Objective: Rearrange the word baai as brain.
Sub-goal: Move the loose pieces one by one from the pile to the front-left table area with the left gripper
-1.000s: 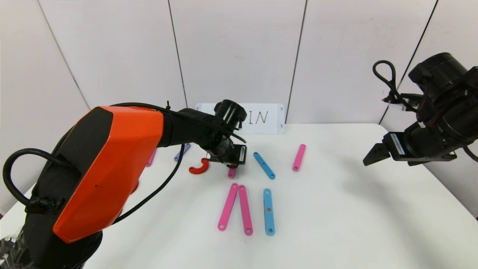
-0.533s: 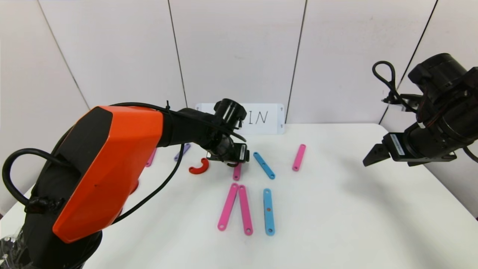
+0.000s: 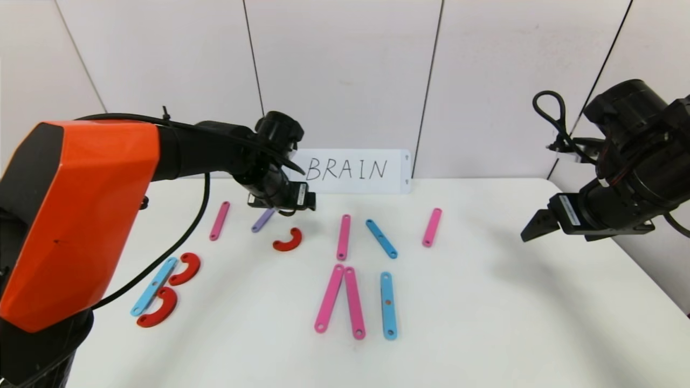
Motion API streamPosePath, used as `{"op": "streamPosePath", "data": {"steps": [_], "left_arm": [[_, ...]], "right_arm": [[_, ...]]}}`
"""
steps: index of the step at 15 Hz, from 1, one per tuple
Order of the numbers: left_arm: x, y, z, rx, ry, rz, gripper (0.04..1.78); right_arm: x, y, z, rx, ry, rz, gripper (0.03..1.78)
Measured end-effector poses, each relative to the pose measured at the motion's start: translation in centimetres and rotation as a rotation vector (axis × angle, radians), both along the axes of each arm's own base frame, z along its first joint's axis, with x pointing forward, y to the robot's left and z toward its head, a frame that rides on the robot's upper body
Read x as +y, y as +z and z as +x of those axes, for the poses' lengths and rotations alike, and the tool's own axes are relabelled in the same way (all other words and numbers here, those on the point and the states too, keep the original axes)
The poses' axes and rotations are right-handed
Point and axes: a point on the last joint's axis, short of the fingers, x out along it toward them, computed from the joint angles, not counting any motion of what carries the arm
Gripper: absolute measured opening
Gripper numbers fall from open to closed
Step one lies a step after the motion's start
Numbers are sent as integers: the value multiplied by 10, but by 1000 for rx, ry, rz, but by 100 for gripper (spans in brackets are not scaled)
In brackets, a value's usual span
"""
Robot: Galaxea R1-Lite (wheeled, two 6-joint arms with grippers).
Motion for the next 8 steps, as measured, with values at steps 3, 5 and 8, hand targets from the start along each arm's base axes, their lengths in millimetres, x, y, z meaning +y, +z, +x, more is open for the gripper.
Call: {"op": "streamPosePath", "data": {"steps": [3,5,8], "left_arm": [[37,0,2,53,124,65,174],[65,-2,3,72,210,97,174],[106,-4,-2,107,302,104,174]], "right_arm": [[2,-1,0,4,7,-1,171],[4,-1,0,6,18,0,171],[9,-4,-1,15,35,-2,171]]}}
